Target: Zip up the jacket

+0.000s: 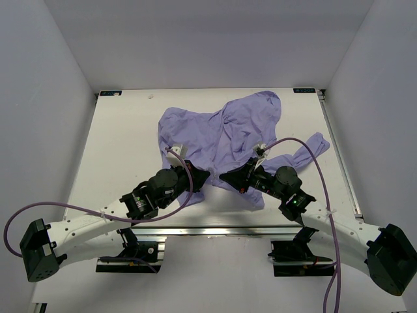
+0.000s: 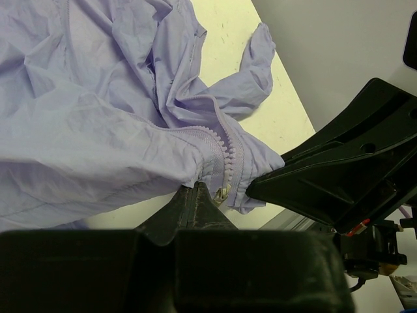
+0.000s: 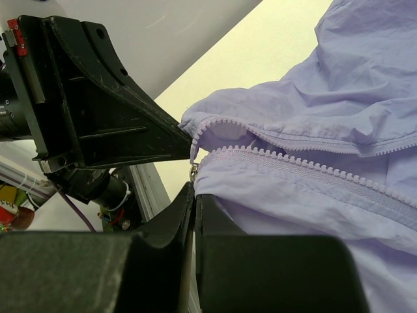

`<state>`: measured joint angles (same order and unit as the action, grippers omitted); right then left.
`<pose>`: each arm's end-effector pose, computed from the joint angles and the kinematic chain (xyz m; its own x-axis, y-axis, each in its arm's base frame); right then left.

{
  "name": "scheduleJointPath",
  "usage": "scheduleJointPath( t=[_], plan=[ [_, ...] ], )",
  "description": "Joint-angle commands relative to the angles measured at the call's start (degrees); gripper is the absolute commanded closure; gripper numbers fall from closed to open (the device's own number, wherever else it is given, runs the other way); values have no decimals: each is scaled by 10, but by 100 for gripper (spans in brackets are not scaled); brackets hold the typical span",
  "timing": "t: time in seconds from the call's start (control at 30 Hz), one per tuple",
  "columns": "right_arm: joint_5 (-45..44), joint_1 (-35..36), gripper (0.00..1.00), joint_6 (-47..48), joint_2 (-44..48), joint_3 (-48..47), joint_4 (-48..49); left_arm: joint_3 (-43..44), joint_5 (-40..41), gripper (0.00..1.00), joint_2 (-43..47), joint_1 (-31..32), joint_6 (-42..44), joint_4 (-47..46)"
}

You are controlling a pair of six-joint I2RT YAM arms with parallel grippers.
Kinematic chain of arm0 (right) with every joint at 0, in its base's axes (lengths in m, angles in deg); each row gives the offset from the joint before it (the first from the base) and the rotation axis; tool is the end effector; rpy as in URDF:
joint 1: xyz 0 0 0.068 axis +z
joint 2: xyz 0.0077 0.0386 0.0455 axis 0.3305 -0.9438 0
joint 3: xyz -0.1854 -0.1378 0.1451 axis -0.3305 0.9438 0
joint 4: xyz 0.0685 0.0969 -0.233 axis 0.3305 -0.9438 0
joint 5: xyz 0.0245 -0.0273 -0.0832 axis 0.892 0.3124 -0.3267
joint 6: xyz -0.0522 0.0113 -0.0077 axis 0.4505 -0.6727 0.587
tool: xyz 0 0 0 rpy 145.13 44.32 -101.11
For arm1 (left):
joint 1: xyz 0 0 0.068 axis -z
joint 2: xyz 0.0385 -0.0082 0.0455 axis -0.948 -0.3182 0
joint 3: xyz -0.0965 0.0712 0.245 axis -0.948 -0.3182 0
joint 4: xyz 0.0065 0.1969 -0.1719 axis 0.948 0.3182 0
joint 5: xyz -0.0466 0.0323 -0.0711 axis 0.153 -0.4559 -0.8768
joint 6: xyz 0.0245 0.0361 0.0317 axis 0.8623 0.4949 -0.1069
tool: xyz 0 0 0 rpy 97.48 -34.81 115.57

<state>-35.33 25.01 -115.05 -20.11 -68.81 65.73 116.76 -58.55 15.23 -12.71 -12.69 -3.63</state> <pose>0.1429 0.1535 0.2545 -0.3990 0.3134 -0.8618 -0.7763 0.3848 0.4993 0.1218 -0.1787 0.2728 -0.5219 -0.3023 -0.7976 0.4129 0.7287 -0.5464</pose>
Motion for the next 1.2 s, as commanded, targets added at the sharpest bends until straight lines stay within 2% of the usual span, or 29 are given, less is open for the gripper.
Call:
scheduleJointPath(
  t=[0.0, 0.47, 0.87, 1.17],
  plan=[
    [0, -4, 100, -5, 10, -25, 41, -5, -5, 100, 12, 3, -3, 6],
    [20, -5, 100, -12, 6, -23, 49, -7, -7, 100, 11, 3, -7, 4],
    [26, -6, 100, -13, 27, -11, 10, -4, 14, 100, 20, 3, -10, 1],
    [26, -5, 100, -9, 20, -17, 23, 0, -4, 100, 9, 3, -10, 1]
  ],
)
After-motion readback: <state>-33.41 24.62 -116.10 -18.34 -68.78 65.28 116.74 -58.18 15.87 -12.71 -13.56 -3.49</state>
